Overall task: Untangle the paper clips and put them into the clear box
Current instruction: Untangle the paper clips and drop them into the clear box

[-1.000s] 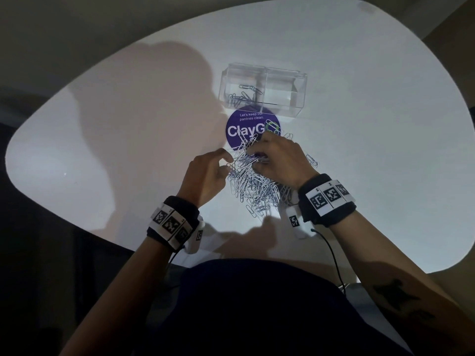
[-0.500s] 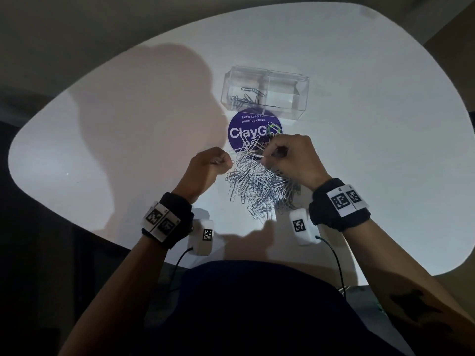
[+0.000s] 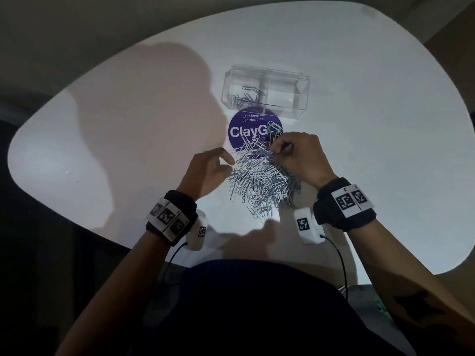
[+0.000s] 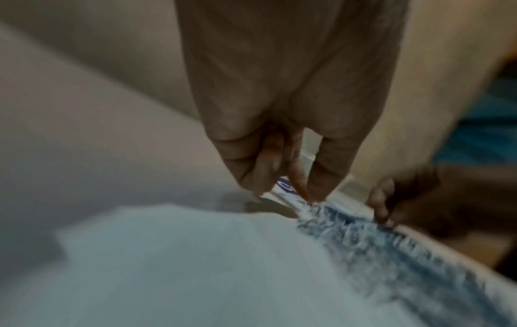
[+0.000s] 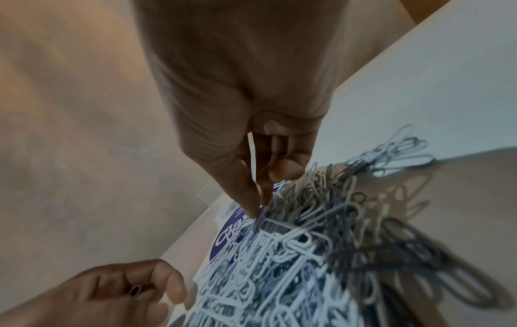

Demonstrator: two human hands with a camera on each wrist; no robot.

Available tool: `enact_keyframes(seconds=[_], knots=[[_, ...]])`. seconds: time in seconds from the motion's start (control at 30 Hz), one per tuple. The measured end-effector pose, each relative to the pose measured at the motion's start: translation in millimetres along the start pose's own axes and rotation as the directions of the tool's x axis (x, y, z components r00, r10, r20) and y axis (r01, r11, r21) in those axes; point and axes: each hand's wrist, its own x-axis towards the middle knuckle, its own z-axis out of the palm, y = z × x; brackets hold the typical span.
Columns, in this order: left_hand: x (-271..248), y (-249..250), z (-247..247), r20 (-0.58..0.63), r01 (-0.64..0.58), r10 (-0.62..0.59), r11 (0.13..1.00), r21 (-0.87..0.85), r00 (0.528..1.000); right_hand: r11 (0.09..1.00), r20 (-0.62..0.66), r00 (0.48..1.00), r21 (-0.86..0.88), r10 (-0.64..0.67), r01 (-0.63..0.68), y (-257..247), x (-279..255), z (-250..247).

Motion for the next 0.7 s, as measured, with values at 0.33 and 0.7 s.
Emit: enact_keyframes(seconds=[0.33, 0.7], knots=[[-0.7, -0.2, 11.0, 0.034, -0.2, 0.198, 0.937, 0.287, 0.98, 0.989, -0.05, 0.997, -0.132, -0.066, 0.059, -0.8, 0.5, 3.5], [2.6, 16.8, -7.3, 0.253, 0.278, -0.164, 0.8, -0.531, 0.954, 0.967, -0.013, 0.996, -0.242, -0.085, 0.08, -8.7, 3.3, 8.8]])
